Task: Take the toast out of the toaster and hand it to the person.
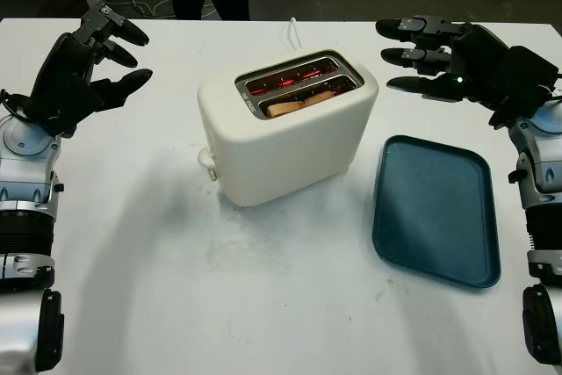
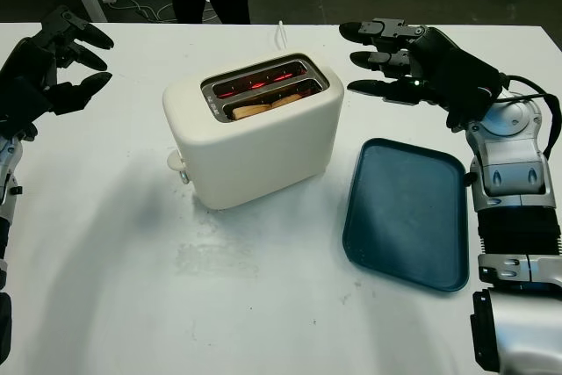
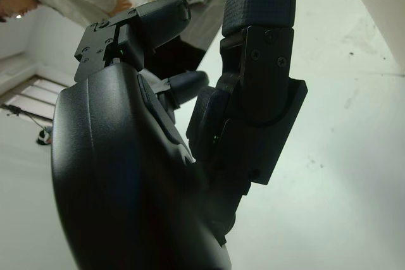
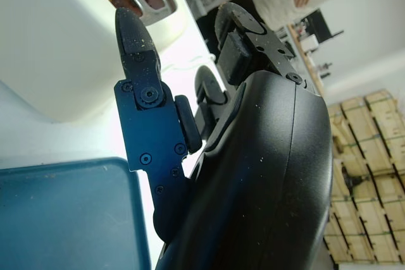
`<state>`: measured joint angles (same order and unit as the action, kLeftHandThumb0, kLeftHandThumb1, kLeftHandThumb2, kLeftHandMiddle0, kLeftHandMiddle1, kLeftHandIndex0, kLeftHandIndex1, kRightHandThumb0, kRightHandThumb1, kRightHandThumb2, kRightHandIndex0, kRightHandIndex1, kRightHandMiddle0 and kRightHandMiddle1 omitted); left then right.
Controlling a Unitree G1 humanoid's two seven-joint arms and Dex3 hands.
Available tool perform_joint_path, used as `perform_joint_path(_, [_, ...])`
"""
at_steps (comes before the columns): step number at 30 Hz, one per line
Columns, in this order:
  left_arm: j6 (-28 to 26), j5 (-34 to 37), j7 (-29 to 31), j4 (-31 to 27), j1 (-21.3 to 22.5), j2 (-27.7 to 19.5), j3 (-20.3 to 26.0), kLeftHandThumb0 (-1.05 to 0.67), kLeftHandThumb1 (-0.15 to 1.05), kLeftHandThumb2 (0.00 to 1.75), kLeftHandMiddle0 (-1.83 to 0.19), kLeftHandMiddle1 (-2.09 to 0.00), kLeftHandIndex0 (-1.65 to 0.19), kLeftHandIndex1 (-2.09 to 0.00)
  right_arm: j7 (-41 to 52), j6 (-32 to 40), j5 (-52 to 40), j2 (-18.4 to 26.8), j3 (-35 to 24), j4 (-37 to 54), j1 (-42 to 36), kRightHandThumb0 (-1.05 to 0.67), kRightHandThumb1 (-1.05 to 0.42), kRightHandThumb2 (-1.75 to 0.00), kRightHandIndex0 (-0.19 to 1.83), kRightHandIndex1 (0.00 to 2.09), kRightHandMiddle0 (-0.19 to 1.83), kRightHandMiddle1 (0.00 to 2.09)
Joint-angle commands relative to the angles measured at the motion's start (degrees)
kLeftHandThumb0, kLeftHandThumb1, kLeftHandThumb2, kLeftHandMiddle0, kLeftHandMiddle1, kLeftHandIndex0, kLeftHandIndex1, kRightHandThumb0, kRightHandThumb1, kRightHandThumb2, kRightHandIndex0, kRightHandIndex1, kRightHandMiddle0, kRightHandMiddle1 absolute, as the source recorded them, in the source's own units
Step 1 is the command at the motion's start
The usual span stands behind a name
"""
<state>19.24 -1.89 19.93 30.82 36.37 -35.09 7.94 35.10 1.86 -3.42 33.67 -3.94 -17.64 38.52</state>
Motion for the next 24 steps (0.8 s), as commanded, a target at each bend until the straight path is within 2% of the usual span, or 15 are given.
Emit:
perform_joint_path(1, [0.7, 1.4, 0.6, 0.3, -0.3, 0.4, 0.6, -1.05, 0.92, 0.28, 0.00, -1.63, 0.00, -1.55, 0.4, -1.3, -0.2, 0.2, 0.0, -0.6, 1.0, -0.42, -0.90, 0.00, 0.45, 0.00, 0.43, 0.00])
perform_joint_path(18, [0.6, 0.6, -0.4, -0.5, -0.6, 0.0, 0.1, -1.05, 0.92, 0.31, 0.00, -1.65, 0.00, -1.56, -0.1, -3.2, 0.3, 0.2, 0.0, -1.7, 1.0, -0.33, -0.92, -0.04, 0.47, 0.01, 0.45, 0.01])
perform_joint_path(24, [1.1, 0.7, -0.3, -0.2, -0.6, -0.1, 0.0, -1.05, 0.92, 0.30, 0.00, -1.63, 0.00, -1.55, 0.2, -3.7, 0.1, 0.2, -0.1, -2.1, 1.1, -0.36, -0.92, -0.03, 0.46, 0.01, 0.45, 0.00])
